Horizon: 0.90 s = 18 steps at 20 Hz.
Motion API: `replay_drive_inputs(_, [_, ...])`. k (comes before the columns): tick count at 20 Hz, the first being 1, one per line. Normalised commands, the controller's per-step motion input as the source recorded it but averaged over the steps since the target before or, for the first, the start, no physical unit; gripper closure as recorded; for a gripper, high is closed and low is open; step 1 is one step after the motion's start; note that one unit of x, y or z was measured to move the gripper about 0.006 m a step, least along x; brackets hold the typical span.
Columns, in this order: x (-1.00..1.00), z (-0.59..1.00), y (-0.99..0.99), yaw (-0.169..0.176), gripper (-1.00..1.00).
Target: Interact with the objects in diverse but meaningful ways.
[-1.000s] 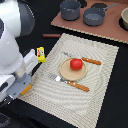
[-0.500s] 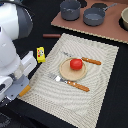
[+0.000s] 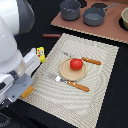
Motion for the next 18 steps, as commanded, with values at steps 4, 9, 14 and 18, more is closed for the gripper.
replay_drive_inputs(4, [0.91, 0.7, 0.02, -0.044, 1.0])
replay_drive_inputs(9, [0.9, 0.39, 0.0, -0.044, 1.0])
replay_drive_inputs(14, [0.9, 0.22, 0.0, -0.046, 1.0])
replay_drive_inputs(18, [0.87, 0.09, -0.03, -0.057, 1.0])
